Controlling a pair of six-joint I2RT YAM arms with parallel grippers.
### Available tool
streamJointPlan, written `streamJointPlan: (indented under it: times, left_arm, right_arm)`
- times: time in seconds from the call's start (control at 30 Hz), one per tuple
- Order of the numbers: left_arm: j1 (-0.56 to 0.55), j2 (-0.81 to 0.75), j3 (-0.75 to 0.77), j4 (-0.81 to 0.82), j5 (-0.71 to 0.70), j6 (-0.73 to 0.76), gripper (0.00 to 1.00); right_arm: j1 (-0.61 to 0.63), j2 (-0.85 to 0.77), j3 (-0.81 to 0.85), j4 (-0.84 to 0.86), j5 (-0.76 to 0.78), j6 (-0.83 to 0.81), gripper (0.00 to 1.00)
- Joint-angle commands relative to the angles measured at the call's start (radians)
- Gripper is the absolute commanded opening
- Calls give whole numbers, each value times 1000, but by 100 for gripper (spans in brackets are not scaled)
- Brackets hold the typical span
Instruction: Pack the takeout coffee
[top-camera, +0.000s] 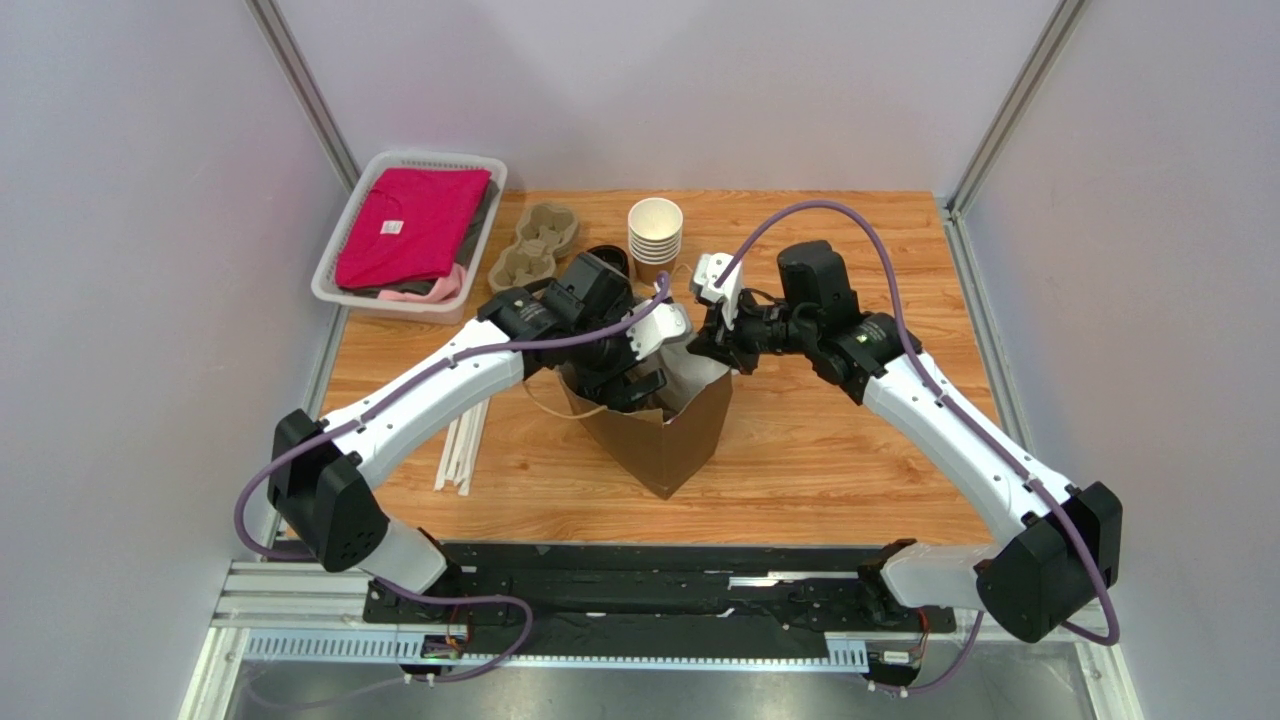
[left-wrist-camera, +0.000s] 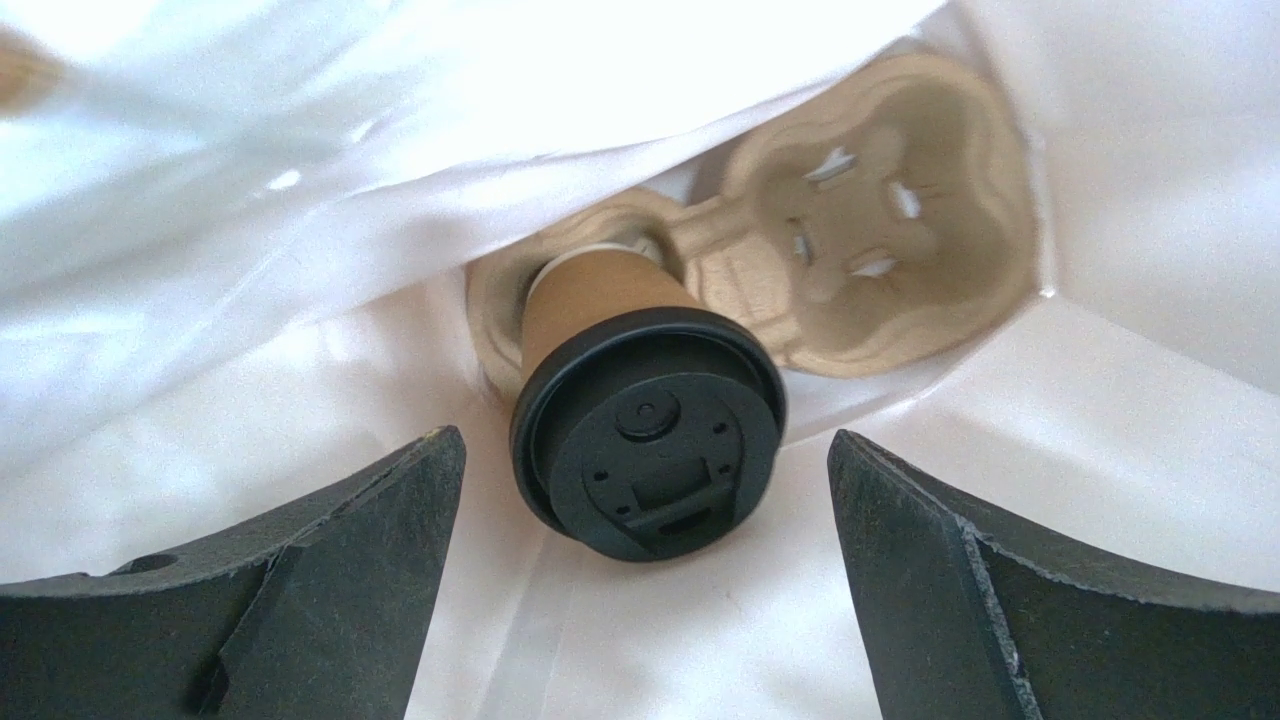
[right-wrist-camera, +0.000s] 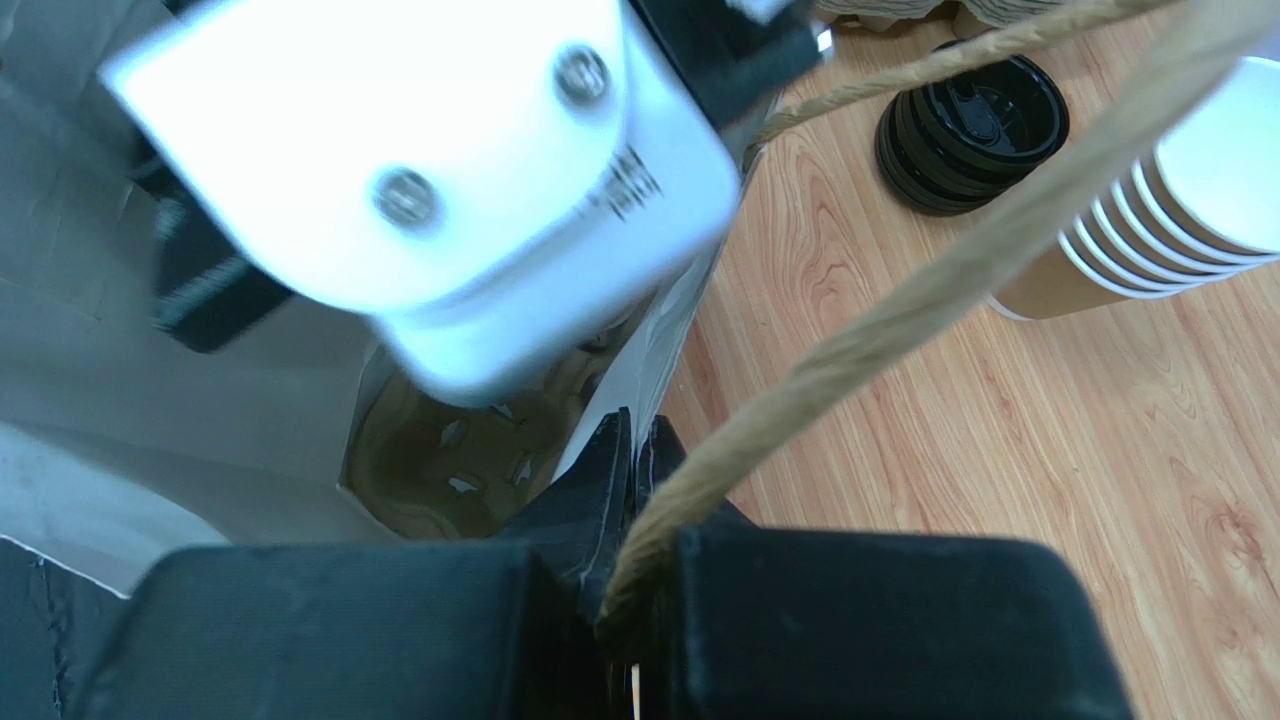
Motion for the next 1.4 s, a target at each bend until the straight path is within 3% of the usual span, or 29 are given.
streamJointPlan:
  times: [0.0, 0.37, 0.63, 1.17, 1.37]
  left_arm:
    - [5, -93, 70, -69, 111, 52, 99]
    - [26, -174, 98, -34, 165, 13, 99]
    - [48, -238, 101, 127, 202, -104, 99]
    - [140, -151, 281, 121, 205, -302, 99]
    - [250, -65, 370, 51, 188, -435, 99]
  right_arm:
    - [8, -5, 17, 37, 7, -21, 0]
    - [8, -38, 3, 49, -21, -51, 0]
    - [8, -63, -3, 37, -64, -105, 0]
    - [6, -46, 24, -16, -6, -81, 0]
    - [8, -44, 35, -41, 23, -56, 0]
